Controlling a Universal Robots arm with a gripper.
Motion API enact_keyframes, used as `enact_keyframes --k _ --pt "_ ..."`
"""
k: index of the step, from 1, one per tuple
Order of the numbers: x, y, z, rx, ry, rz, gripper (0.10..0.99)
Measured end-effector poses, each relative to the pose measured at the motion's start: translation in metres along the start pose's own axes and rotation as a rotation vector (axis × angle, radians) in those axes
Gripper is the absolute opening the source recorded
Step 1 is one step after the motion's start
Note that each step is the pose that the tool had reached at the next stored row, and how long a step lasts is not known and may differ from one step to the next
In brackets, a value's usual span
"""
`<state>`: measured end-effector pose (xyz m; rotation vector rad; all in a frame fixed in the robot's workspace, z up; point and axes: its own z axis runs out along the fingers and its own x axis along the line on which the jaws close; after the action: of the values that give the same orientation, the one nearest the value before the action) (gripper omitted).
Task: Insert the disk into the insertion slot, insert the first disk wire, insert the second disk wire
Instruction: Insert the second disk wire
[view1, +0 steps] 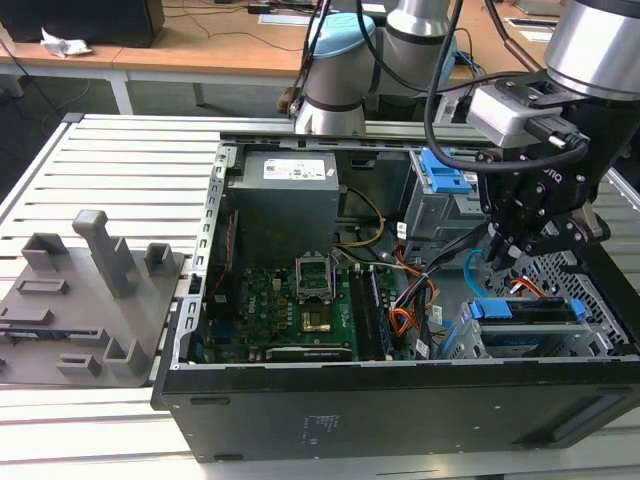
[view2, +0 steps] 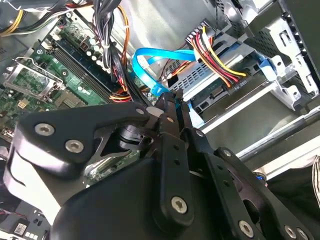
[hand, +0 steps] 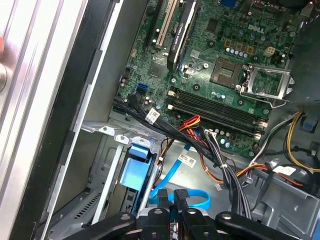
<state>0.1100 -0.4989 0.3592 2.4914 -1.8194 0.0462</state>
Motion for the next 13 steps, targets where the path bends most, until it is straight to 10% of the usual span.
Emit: enact_keyframes --k 7,13 --pt "0.0273 0.0078 0.0056 -0.002 0.0056 0.000 0.165" --pt "0.0326 -0.0024 0.0138 -0.006 0.0092 0.044 0.165"
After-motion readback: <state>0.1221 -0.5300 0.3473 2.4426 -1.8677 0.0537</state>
